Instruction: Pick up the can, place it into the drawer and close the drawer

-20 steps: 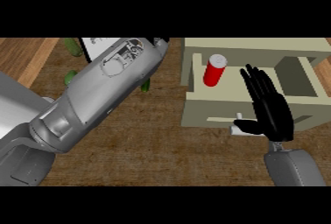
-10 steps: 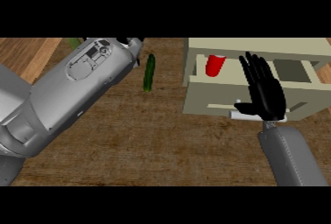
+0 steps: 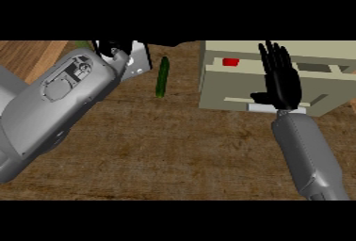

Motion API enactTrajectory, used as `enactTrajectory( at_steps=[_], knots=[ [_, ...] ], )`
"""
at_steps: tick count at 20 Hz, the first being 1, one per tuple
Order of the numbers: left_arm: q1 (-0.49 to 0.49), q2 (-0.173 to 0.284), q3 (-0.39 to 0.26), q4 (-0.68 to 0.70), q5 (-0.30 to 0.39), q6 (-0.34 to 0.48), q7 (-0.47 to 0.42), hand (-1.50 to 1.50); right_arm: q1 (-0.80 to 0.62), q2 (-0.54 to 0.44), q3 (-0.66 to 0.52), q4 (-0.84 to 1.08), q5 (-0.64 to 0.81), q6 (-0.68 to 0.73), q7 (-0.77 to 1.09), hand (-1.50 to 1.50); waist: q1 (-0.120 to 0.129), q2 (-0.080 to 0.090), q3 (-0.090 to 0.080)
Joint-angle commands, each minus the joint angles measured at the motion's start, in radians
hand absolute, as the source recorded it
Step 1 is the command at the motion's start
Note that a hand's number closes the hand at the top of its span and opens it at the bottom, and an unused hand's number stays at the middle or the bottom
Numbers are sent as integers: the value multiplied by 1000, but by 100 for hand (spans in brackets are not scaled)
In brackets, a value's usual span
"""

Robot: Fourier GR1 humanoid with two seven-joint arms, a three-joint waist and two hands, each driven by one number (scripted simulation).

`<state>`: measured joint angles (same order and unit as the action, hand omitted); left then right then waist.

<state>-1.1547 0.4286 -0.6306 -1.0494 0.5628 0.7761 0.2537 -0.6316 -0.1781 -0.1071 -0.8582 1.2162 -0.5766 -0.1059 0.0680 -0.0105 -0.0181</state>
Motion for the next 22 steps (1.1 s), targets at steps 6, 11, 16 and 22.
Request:
enactTrajectory(
  at_steps=[6,11,16,22],
  knots=[
    [136,61,13,-136,-25,-9,5,-150,-237,43,-60,348,41,-134,52,-150,13,29,19],
    [188,67,-9,-216,-64,33,30,-150,-357,-35,-111,469,-2,-124,-18,-150,16,30,21],
    [263,53,-6,-240,-72,20,-11,-150,-407,1,-121,530,7,-198,5,-150,19,38,21],
    [299,85,10,-279,-86,-3,-26,-150,-477,-33,-148,593,1,-184,13,-150,33,45,20]
  ],
)
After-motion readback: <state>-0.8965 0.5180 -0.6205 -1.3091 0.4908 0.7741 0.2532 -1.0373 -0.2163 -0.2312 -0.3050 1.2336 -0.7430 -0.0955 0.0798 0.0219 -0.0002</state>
